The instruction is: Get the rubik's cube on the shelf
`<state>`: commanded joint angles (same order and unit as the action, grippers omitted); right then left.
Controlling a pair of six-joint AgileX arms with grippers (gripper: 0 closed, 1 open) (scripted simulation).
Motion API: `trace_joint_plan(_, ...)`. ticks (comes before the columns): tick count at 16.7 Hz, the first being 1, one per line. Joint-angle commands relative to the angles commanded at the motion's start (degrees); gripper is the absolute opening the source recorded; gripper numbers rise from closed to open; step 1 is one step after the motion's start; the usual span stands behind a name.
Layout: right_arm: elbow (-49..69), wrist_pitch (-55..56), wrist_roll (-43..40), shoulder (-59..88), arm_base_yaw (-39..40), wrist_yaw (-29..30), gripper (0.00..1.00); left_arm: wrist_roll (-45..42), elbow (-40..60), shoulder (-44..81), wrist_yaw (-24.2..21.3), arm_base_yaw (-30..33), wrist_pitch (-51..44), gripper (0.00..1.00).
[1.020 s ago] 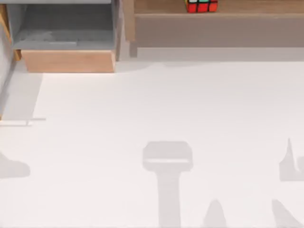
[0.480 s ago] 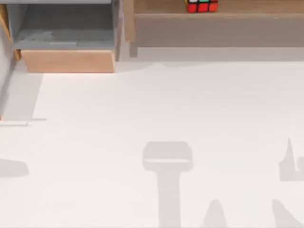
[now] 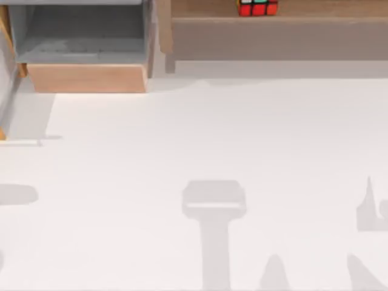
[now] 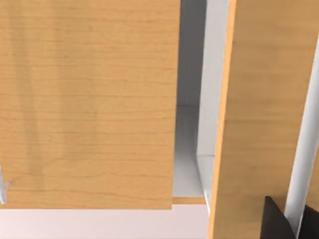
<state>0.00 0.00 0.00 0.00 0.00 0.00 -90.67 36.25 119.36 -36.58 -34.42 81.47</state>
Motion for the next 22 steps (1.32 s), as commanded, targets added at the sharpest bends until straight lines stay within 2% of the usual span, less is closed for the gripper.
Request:
trace_joint_plan(4, 0.00, 0.00, 0.00, 0.00, 0.00, 0.00, 1.00, 0.08, 5.75, 2.29, 3.24, 3.46, -3.38, 0.00)
trace_joint_plan(9, 0.00, 0.00, 0.00, 0.00, 0.00, 0.00, 1.00, -0.45, 6.48, 3.16, 3.66, 3.33, -4.26, 0.00)
trace_joint_plan(15, 0.00, 0.00, 0.00, 0.00, 0.00, 0.00, 1.00, 0.06, 18.49, 8.16, 7.66, 7.62, -10.28, 0.00)
trace_joint_plan(22, 0.00, 0.00, 0.00, 0.00, 0.00, 0.00, 1.00, 0.40, 20.45, 9.23, 8.47, 8.00, -11.86, 0.00)
